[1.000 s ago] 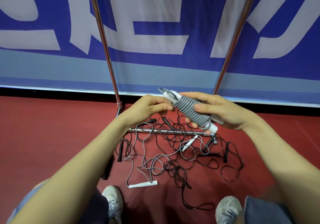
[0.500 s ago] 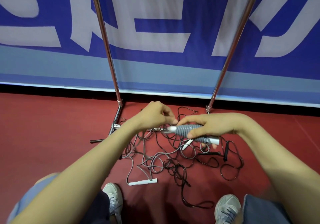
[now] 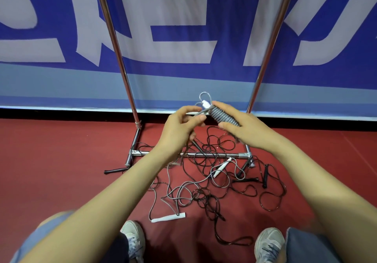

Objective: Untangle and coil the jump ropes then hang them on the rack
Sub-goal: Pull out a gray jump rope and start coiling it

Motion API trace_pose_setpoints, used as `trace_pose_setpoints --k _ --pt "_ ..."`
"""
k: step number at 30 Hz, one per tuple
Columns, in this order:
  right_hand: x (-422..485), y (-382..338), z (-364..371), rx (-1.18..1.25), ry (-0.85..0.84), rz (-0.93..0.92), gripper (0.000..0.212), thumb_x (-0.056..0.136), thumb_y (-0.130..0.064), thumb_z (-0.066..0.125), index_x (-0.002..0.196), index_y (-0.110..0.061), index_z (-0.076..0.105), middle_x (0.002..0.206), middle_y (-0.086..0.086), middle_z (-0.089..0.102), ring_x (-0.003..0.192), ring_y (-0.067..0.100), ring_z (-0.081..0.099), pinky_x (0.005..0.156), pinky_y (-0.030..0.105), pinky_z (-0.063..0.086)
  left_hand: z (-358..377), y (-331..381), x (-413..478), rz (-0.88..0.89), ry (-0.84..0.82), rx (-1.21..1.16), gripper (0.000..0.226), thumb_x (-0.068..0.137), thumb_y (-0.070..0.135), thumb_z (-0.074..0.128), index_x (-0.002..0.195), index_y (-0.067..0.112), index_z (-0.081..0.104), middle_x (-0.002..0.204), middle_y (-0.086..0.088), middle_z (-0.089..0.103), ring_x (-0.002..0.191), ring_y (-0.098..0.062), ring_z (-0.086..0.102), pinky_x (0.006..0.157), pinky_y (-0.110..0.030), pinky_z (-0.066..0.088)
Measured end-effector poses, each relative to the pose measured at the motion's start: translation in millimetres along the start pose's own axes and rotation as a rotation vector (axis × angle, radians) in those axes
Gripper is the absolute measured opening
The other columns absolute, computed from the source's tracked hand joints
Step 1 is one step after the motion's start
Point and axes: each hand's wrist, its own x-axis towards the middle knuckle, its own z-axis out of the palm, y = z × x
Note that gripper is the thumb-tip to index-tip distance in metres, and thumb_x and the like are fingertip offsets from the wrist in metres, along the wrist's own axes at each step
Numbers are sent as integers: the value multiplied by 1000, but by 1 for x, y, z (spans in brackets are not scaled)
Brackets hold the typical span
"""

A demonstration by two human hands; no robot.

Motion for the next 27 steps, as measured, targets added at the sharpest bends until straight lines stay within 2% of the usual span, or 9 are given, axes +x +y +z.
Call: trace_pose_setpoints --k 2,5,11,14,17,19,22,24,27 --pt "1 2 -2 81 57 -8 56 97 -30 55 140 -58 31 81 -15 56 63 9 54 71 32 49 1 2 0 -4 -13 -25 14 94 23 59 99 12 66 68 1 59 42 -7 29 42 -17 22" --pt "2 2 -3 309 54 -33 56 96 -25 58 130 -64 38 89 -5 63 66 14 56 64 41 53 -4 3 4 -67 -38 -82 25 96 28 56 104 9 69 67 3 54 48 -7 29 51 -23 17" --pt "1 -6 -7 731 -62 -38 45 88 -34 65 124 -58 52 92 13 58 78 24 63 60 35 52 -22 11 9 -109 -167 -92 13 93 14 57 98 9 68 69 4 61 56 -7 45 61 -21 32" --pt "-1 -6 -11 819 -112 -35 44 89 -29 63 124 -53 55 94 20 58 77 25 63 58 34 53 -28 14 8 -88 -207 32 17 94 19 57 97 8 69 68 6 61 55 -4 49 53 -14 33" --pt "-7 -9 -13 886 -258 -46 46 85 -32 66 127 -46 55 91 18 64 74 25 63 56 33 54 -34 16 7 0 -224 162 17 94 17 57 98 7 71 69 2 60 57 -2 50 56 -10 39" --pt "-12 -10 -16 906 -400 -61 51 83 -34 67 131 -40 53 89 14 67 73 24 64 57 30 54 -39 13 8 81 -296 288 16 91 22 60 93 14 74 72 -4 60 64 -6 52 70 -18 43" --pt "-20 -12 -22 860 -574 -13 47 92 -16 54 137 -26 46 88 6 68 72 20 64 55 25 53 -49 9 10 94 -377 446 18 81 34 68 89 20 76 78 -5 67 69 -15 55 76 -32 44" --pt "-22 -12 -22 798 -711 46 47 96 -9 50 140 -23 43 88 6 68 71 21 63 52 23 52 -52 9 12 78 -433 516 5 78 30 73 82 29 76 80 5 72 75 -10 63 78 -26 47" --pt "-17 -12 -15 654 -789 164 46 97 -4 47 140 -19 44 84 -4 70 67 12 66 51 18 51 -46 12 15 78 -440 580 4 77 16 78 77 19 75 81 4 72 76 -5 63 75 -20 47"
